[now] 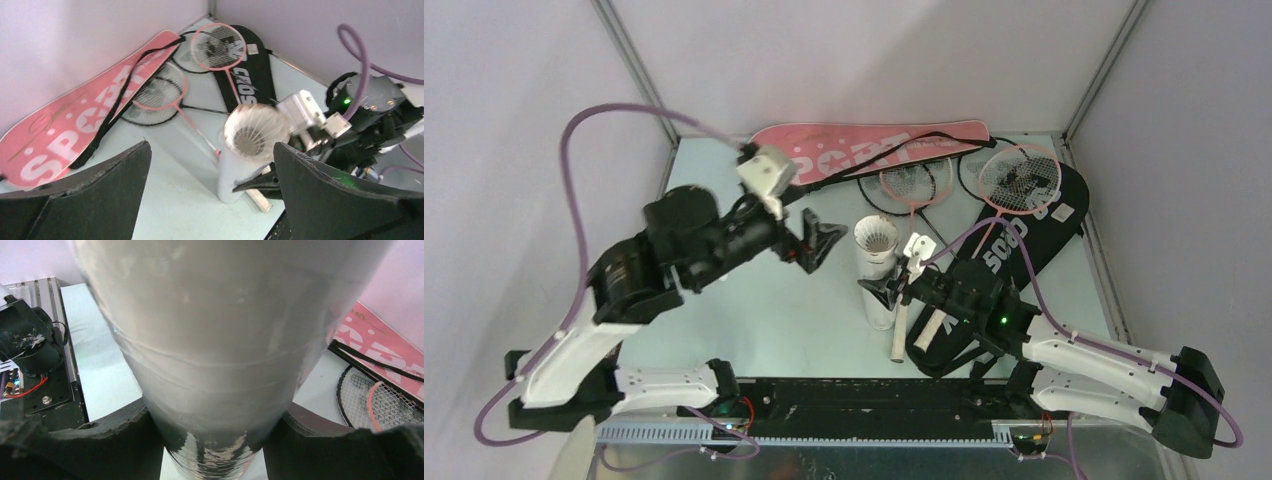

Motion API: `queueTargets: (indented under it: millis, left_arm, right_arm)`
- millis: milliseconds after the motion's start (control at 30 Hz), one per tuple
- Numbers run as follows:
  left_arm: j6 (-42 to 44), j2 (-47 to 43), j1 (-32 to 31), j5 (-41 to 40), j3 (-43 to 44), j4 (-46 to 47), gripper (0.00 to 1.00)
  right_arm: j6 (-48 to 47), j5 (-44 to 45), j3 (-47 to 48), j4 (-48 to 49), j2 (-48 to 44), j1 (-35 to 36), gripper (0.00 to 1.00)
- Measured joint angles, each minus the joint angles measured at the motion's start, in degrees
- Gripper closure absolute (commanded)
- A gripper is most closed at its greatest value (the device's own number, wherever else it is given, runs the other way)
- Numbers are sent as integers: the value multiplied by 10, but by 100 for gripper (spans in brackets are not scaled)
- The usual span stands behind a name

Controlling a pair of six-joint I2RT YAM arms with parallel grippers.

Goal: Pack up the badminton gear
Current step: Place the shuttlecock at the shuttle tube, then pick up the shuttlecock at the center of the board.

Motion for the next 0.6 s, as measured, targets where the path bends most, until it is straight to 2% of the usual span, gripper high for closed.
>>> queueTargets:
  millis: [100,200,300,400,467,533,600]
  left_arm:
    - [-22,-90,0,-66,-97,46,0]
    - [-73,-173,7,-182,-199,79,0]
    - [-148,-231,61,-267,-274,75,0]
    - [-222,-252,179,-294,-355,66,0]
    - [-259,-249,287,-283,-418,67,0]
    - [-285,-229,404,-245,-475,70,0]
    - [-293,-203,480,-210,-505,84,0]
  right_arm:
    - [3,2,0,1,0,-3,41]
    - [8,5,0,1,0,-9,41]
    - [14,9,0,2,1,-12,41]
    - [19,12,0,3,3,-14,41]
    - [23,14,0,3,3,-14,41]
    - [28,14,0,3,3,-14,41]
    - [31,14,0,3,3,-14,41]
